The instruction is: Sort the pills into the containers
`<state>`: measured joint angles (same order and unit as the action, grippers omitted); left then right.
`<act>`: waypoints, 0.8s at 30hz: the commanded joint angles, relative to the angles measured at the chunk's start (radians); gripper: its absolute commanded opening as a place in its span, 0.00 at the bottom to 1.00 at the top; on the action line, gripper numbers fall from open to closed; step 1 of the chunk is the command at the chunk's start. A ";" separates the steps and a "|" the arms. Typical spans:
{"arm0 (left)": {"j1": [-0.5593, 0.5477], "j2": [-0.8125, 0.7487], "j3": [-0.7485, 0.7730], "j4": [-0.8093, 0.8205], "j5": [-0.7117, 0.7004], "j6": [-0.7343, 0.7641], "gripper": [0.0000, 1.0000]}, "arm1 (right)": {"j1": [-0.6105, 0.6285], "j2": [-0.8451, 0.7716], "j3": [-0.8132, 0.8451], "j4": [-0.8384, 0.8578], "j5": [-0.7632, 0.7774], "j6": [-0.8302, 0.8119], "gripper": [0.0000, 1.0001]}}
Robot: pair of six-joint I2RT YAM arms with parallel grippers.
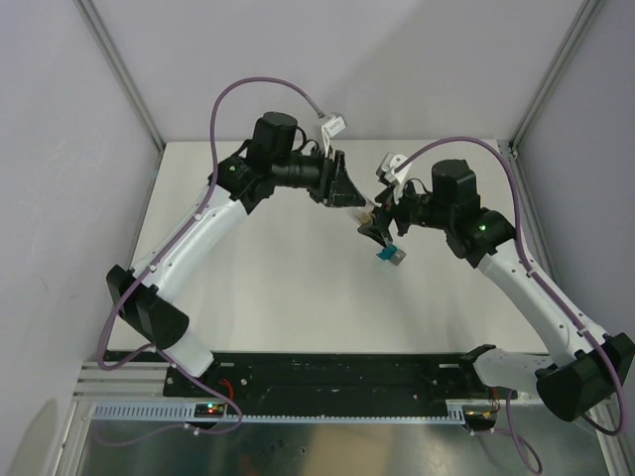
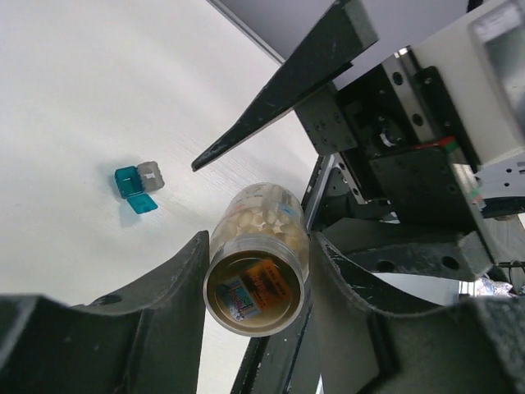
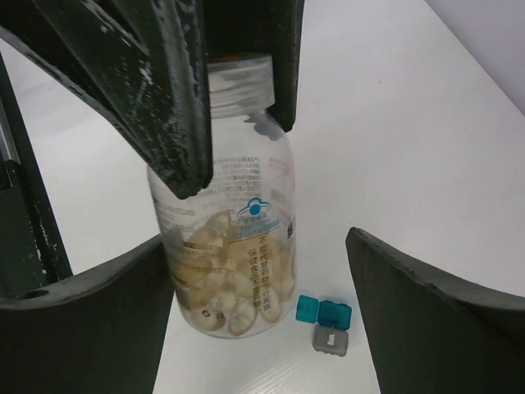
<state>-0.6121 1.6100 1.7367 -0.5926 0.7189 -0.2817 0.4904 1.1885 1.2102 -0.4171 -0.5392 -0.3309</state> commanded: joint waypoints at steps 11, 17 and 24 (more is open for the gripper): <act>-0.012 -0.076 -0.008 0.071 0.073 -0.070 0.03 | 0.012 0.004 0.041 0.025 -0.027 -0.032 0.29; -0.008 -0.099 -0.043 0.071 0.095 0.008 0.58 | 0.013 -0.021 0.041 -0.063 -0.077 -0.077 0.01; 0.007 -0.205 -0.127 0.059 0.173 0.266 0.99 | 0.002 -0.056 0.041 -0.233 -0.228 -0.130 0.00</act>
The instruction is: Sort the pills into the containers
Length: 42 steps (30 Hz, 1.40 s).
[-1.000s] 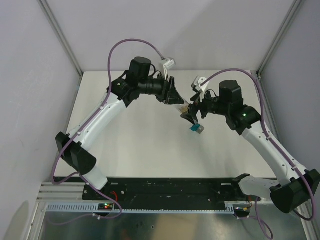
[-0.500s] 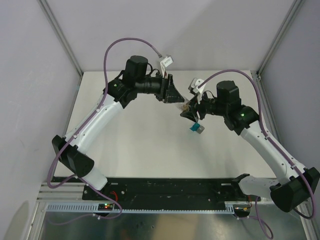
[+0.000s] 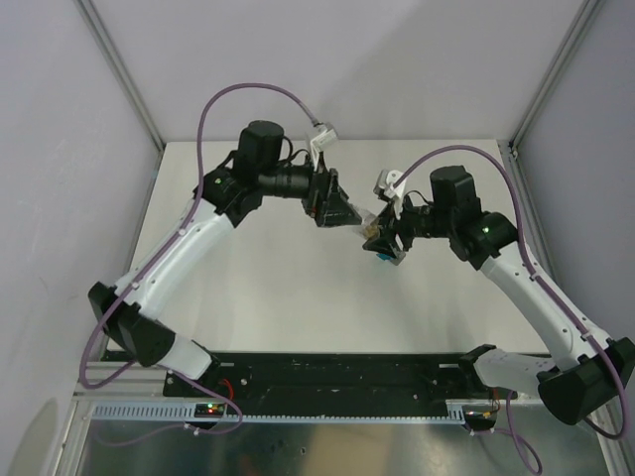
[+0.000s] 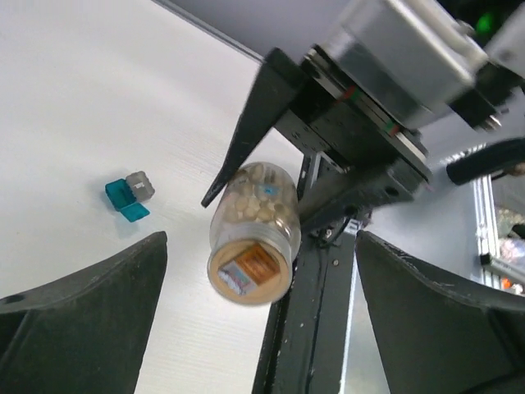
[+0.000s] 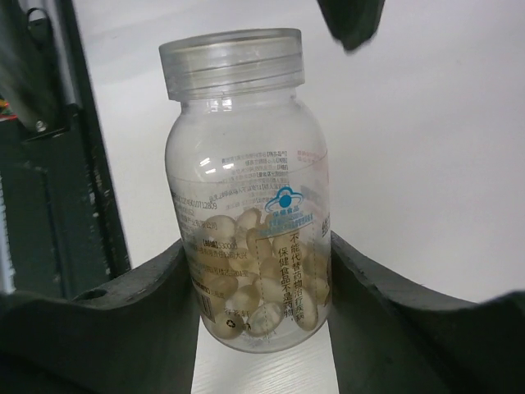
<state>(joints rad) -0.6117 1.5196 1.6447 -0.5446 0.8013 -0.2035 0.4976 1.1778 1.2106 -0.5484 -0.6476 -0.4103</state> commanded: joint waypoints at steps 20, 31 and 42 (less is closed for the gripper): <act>-0.142 -0.240 -0.225 -0.010 0.018 0.549 0.80 | 0.024 -0.011 0.084 -0.328 -0.312 -0.111 0.00; -0.140 -0.168 -0.166 -0.008 -0.024 0.396 0.03 | 0.027 -0.029 0.083 -0.261 -0.183 -0.060 0.00; -0.094 -0.093 -0.148 0.105 -0.259 -0.188 0.00 | 0.105 -0.063 0.084 -0.082 0.271 -0.034 0.00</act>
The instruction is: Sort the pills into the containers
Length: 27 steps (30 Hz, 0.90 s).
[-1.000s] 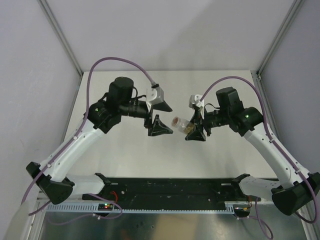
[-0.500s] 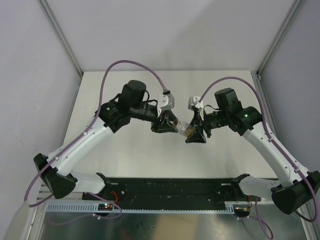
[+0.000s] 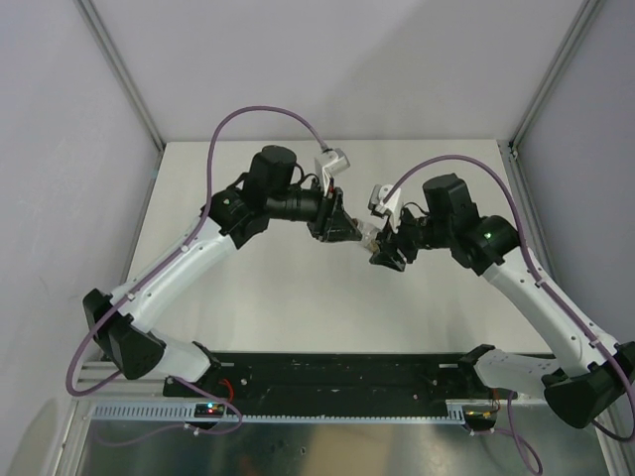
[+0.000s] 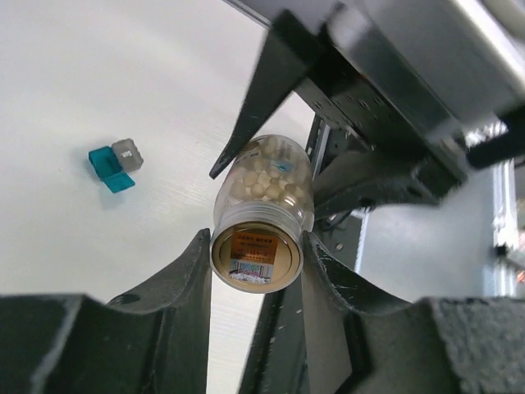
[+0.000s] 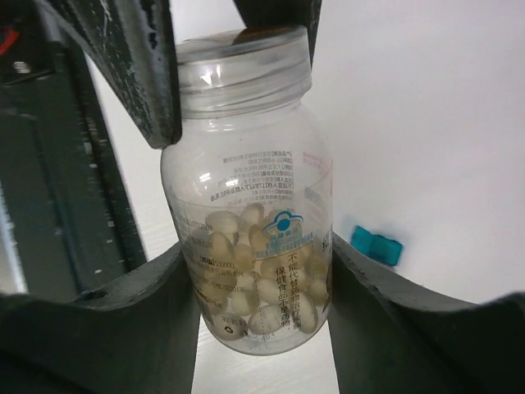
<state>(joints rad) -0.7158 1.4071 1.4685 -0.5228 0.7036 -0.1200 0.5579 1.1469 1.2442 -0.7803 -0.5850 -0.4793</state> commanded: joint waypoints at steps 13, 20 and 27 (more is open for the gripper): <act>0.029 0.024 -0.013 0.151 -0.175 -0.450 0.81 | 0.083 -0.029 0.050 0.169 0.362 0.030 0.00; 0.055 -0.028 -0.038 0.143 -0.042 -0.062 0.99 | 0.034 -0.036 0.050 0.094 0.132 0.026 0.00; 0.055 -0.147 -0.140 0.110 0.152 0.361 1.00 | -0.003 -0.019 0.055 -0.031 -0.134 -0.025 0.00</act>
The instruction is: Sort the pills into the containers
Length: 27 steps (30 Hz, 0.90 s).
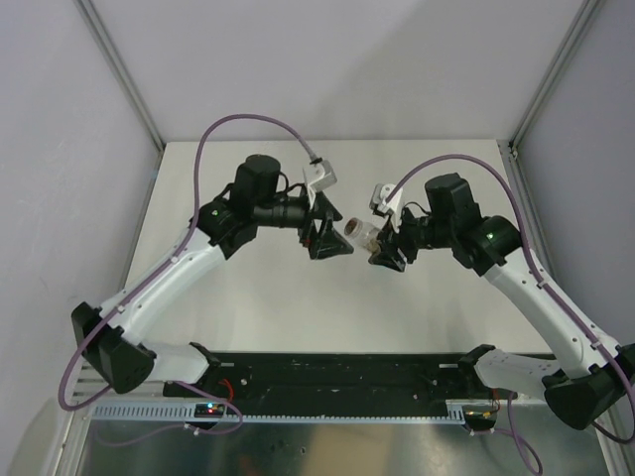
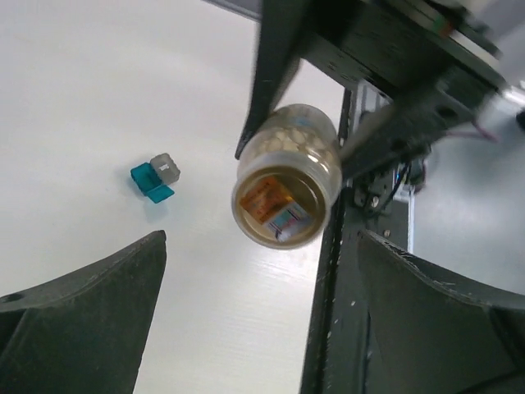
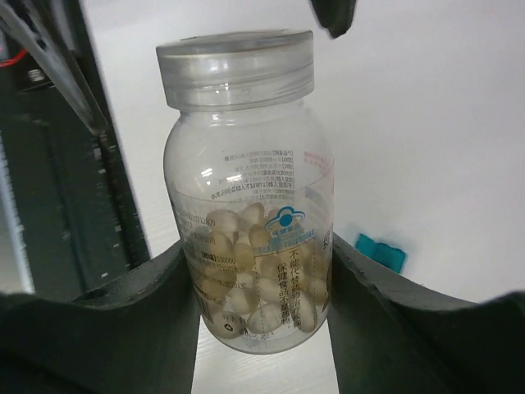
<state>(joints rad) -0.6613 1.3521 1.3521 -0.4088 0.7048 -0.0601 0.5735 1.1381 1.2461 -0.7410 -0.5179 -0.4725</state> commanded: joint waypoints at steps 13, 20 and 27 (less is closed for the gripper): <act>-0.057 -0.084 0.011 -0.034 0.225 0.365 0.82 | -0.020 0.046 0.078 -0.177 -0.327 -0.070 0.00; -0.066 -0.065 0.019 -0.035 0.206 0.329 0.47 | -0.020 0.049 0.085 -0.166 -0.300 -0.058 0.00; -0.065 -0.018 0.081 -0.035 0.107 0.146 0.01 | -0.012 0.037 0.084 -0.092 -0.154 -0.015 0.00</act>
<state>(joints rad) -0.7231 1.3075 1.3571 -0.4603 0.8658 0.2134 0.5545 1.1889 1.2869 -0.9089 -0.7624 -0.5167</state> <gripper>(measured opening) 0.333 0.576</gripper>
